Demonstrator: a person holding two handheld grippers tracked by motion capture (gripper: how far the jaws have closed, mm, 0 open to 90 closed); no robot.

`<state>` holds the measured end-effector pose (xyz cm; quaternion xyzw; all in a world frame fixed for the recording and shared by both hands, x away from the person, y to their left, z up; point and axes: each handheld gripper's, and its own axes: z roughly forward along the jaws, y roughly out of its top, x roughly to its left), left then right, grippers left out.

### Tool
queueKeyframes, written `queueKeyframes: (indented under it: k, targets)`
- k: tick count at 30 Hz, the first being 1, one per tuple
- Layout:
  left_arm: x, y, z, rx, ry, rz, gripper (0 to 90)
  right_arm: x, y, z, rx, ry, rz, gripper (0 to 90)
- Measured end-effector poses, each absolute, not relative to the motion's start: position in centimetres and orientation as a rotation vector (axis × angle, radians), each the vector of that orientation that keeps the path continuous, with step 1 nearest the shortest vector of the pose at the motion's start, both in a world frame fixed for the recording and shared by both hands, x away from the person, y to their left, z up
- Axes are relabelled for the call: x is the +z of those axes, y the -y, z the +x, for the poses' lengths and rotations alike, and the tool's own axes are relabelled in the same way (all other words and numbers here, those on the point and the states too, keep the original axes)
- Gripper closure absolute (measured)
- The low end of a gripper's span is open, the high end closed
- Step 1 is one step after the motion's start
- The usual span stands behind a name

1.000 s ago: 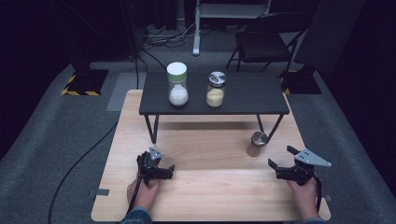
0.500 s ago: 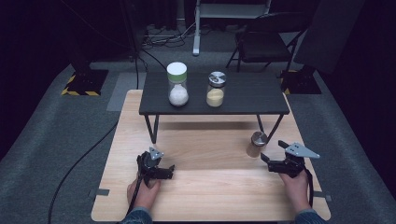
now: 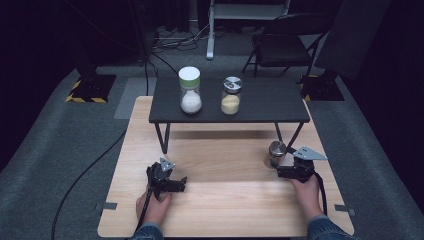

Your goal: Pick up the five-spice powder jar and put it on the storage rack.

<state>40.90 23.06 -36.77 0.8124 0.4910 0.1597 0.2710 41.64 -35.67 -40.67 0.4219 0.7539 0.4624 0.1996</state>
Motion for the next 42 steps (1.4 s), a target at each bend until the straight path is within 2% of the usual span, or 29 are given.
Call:
queueKeyframes:
  k: [11, 16, 31, 42]
  targets:
    - [-36.8, -23.0, 40.8, 0.432, -1.323, 2.186, 0.7, -41.2, 34.8, 42.9, 1.246, -2.144, 1.2, 19.8]
    - [-36.8, -23.0, 40.8, 0.432, -1.323, 2.186, 0.7, -41.1, 34.2, 43.2, 1.221, -2.157, 1.187, 29.6]
    - [-36.8, -23.0, 40.8, 0.432, -1.324, 2.185, 0.7, -40.4, 34.1, 43.4, 1.218, -2.171, 1.23, 30.1]
    - [-36.8, -23.1, 40.8, 0.432, -1.323, 2.185, 0.7, -39.4, 34.8, 42.1, 1.245, -2.157, 1.22, 30.2]
